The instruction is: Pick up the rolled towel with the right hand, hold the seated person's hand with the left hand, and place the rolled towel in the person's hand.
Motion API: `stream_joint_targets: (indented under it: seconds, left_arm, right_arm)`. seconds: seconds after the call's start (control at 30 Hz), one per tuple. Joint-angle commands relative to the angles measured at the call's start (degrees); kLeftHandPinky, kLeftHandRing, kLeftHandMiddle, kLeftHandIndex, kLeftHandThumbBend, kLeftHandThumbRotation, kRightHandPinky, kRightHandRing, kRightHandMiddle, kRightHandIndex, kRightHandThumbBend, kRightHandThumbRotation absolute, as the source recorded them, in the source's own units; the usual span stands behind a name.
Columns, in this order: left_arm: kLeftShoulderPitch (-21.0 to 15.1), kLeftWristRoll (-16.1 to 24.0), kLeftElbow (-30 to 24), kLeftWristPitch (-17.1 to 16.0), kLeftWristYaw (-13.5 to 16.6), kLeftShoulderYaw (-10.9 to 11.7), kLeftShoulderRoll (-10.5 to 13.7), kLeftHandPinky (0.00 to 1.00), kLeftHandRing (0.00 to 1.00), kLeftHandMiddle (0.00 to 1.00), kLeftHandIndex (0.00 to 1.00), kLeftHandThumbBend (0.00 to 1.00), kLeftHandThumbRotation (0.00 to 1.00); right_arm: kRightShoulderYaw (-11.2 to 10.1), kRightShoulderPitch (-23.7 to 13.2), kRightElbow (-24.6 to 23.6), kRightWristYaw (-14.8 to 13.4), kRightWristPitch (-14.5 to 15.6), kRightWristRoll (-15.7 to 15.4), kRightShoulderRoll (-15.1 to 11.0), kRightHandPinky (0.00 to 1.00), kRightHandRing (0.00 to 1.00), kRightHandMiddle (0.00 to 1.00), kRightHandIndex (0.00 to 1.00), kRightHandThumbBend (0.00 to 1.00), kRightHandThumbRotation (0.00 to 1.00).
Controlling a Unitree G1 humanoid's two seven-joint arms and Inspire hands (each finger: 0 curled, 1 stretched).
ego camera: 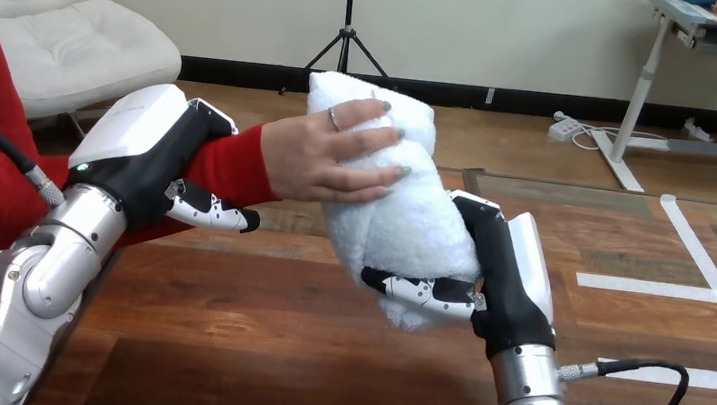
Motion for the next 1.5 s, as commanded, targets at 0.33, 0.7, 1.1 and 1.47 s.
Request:
stream_joint_targets:
  seconds: [0.33,0.7,1.1,1.47]
  left_arm:
    - [-4.8,-1.0,-4.2,-0.8,1.4,1.5,-0.4,0.21,0.26,0.35,0.34,0.74,0.0]
    - [-4.1,1.9,-5.8,-0.9,1.5,0.6,1.1,0.33,0.4,0.45,0.45,0.76,0.04]
    - [-3.0,3.8,-6.9,-3.0,4.3,1.2,1.1,0.48,0.57,0.6,0.6,0.8,0.44]
    - [-1.2,0.8,-7.7,-5.6,7.1,2.9,-0.4,0.56,0.67,0.69,0.68,0.94,0.74]
  right_arm:
    - [0.4,-1.9,-5.7,1.7,-0.9,0.9,0.9,0.28,0.34,0.4,0.45,0.69,0.0]
    - [-0.1,-1.0,-6.9,3.9,1.0,2.6,1.2,0.3,0.37,0.43,0.46,0.7,0.0]
    - [-0.5,0.8,-11.2,10.5,6.2,5.9,0.8,0.36,0.43,0.48,0.53,0.75,0.24]
    - [-0.2,2.5,-15.9,15.7,11.6,5.9,-1.0,0.46,0.55,0.59,0.63,0.85,0.64]
